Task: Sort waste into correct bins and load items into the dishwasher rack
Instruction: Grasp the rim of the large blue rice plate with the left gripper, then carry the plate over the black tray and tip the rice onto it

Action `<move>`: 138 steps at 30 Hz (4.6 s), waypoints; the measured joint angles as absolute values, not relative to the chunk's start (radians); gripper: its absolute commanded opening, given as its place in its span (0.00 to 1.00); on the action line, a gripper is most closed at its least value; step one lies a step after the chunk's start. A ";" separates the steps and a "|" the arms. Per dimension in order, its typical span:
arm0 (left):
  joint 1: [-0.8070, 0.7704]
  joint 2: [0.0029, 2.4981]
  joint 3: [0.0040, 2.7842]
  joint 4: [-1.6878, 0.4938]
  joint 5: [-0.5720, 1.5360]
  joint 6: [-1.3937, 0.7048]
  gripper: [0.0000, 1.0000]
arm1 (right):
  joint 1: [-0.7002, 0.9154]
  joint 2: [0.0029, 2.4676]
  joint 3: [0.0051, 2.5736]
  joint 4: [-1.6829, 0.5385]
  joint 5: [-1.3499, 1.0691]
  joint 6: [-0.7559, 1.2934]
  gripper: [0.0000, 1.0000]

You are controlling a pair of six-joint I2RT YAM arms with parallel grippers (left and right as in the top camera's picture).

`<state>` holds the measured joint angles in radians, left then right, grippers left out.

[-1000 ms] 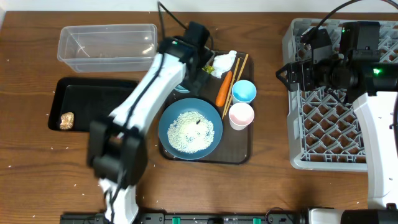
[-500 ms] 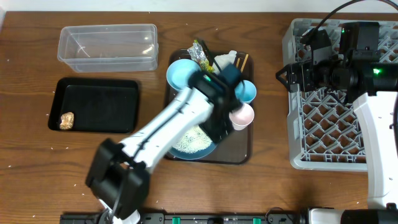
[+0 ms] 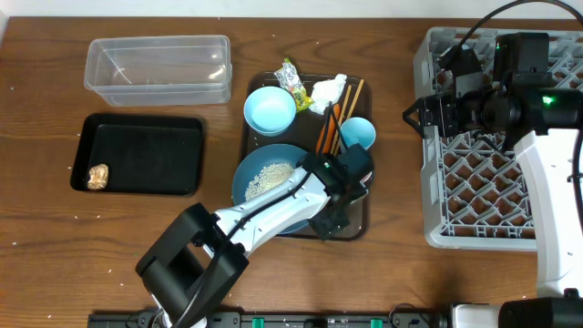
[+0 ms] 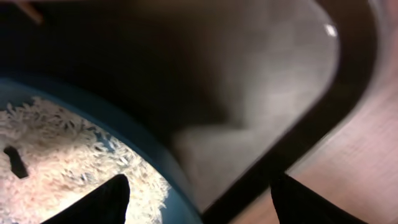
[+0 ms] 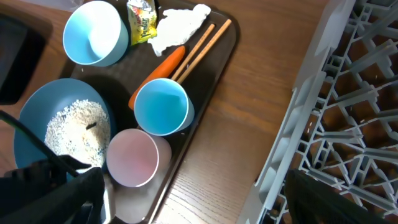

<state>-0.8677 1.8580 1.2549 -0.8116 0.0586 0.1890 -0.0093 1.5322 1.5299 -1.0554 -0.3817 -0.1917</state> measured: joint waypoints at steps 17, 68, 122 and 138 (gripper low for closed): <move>-0.854 1.861 1.201 -0.737 -0.067 0.154 0.47 | -0.009 1.532 1.530 -1.058 -0.382 -0.191 0.86; -0.685 1.552 1.310 -0.872 -0.084 -0.008 0.06 | -0.009 1.533 1.530 -1.058 -0.382 -0.190 0.86; 0.440 1.552 1.310 -0.774 1.026 0.101 0.06 | -0.009 1.533 1.530 -1.058 -0.381 -0.190 0.86; 0.586 1.554 1.268 -0.784 1.265 0.200 0.06 | -0.009 1.533 1.530 -1.058 -0.381 -0.190 0.86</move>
